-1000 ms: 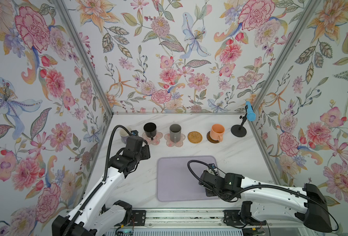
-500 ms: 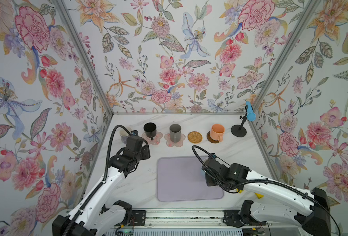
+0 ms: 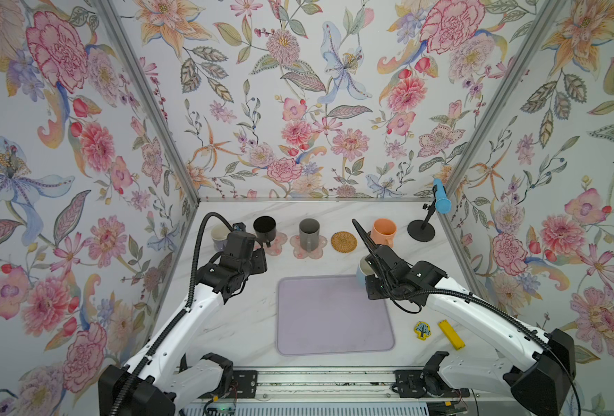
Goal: Place cups on coasters
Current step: Pick up the cup from the tray, then place the cup on the coaster.
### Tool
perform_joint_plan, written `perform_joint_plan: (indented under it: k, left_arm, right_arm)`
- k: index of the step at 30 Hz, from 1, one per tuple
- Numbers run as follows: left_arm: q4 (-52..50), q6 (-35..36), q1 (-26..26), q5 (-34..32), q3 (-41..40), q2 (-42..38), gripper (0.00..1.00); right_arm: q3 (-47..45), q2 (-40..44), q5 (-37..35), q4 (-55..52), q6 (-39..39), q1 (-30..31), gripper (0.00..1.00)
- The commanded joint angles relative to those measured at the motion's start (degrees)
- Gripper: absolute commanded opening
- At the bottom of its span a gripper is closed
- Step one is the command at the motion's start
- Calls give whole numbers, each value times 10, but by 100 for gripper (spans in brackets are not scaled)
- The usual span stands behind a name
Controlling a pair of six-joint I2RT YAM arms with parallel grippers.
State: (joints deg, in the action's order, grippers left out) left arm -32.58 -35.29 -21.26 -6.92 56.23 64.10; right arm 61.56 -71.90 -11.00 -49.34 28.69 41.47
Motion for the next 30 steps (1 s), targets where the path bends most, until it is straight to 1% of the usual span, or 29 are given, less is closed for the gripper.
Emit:
perform_joint_plan:
  k: [1, 4, 5, 7, 11, 20, 30]
  left_arm:
    - [-13, -7, 6, -23, 25, 9, 66]
    - [-12, -11, 7, -24, 34, 14, 66]
    - [-11, -12, 7, -25, 37, 15, 66]
    - [-11, -11, 7, -36, 44, 17, 65]
    - [-3, -10, 7, -54, 57, 15, 65]
    - [14, -13, 14, -53, 67, 43, 65]
    - [31, 3, 45, -51, 80, 69, 65]
  right_arm:
    - [36, -18, 18, 50, -54, -24, 0]
    - [53, -45, 37, 72, -72, -39, 0]
    - [59, -53, 46, 80, -78, -62, 0]
    - [73, -72, 58, 91, -92, -78, 0]
    - [111, -108, 63, 94, -112, -101, 0]
    - [166, -175, 86, 113, -135, -128, 0]
    - [227, -266, 88, 137, -149, -136, 0]
